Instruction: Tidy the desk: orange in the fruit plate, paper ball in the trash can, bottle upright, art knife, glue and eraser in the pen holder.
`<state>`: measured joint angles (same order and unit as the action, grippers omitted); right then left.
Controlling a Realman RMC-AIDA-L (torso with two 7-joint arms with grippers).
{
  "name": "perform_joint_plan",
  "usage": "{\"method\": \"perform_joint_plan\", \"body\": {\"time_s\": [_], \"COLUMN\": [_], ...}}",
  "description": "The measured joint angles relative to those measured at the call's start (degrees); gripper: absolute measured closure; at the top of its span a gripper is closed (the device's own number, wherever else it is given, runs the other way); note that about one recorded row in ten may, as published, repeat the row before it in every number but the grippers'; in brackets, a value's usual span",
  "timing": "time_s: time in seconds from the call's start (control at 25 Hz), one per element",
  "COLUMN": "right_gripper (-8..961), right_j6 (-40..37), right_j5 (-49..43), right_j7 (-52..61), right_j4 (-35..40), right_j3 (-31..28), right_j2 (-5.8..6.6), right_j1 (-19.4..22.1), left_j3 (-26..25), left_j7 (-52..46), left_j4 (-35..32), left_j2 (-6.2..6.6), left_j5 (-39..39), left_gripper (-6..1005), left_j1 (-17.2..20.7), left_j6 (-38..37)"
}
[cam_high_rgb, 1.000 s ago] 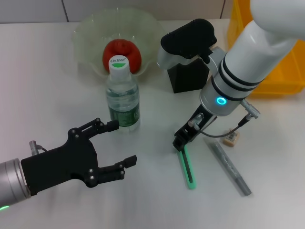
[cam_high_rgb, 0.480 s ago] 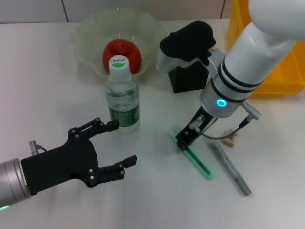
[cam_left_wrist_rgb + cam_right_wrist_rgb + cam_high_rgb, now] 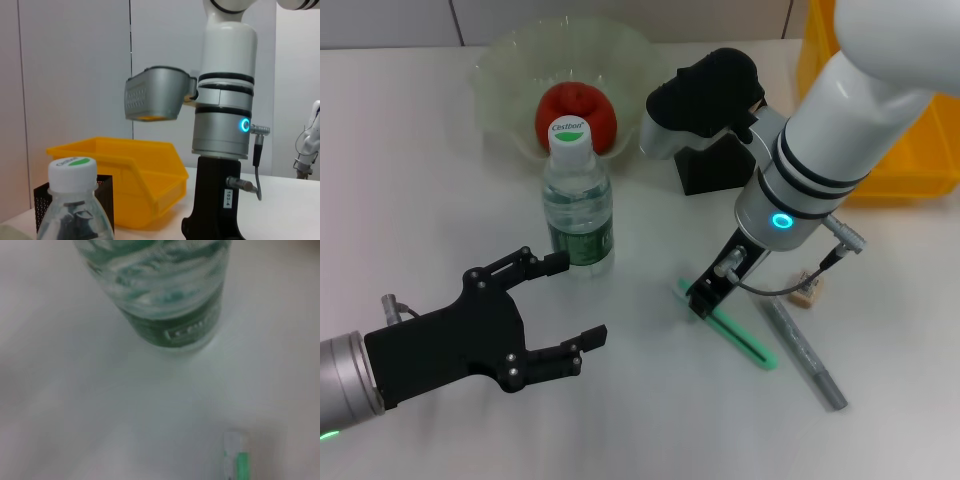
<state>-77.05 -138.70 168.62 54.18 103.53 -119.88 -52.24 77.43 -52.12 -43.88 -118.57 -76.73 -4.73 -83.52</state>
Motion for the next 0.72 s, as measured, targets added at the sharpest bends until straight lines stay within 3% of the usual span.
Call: {"method": "perform_joint_plan", "body": {"time_s": [0.2, 0.44, 0.72], "right_gripper": [840, 897, 804], "right_j6": [-2.52, -8.24, -6.99], "right_j5": [-0.52, -2.79, -2.56], "right_j7": [-0.18, -1.55, -1.85], "right_j4": [5.24, 11.75, 8.76], "right_j3": [-2.66, -12.79, -9.87], "right_j2": [0.45, 0.67, 0.24], "right_j1": [2.01, 4.96, 3.86], "left_j3": [-0.05, -0.26, -0.27], "left_j7": [0.0, 0.0, 0.08], "left_j4": [0.02, 0.02, 0.02], "left_j2": [0.0, 0.0, 0.0], "left_j5": [0.0, 0.0, 0.0], "left_gripper": [139, 139, 139], "left_j1": [-0.03, -0.13, -0.62], "left_j6": [-0.21, -0.38, -0.32]}}
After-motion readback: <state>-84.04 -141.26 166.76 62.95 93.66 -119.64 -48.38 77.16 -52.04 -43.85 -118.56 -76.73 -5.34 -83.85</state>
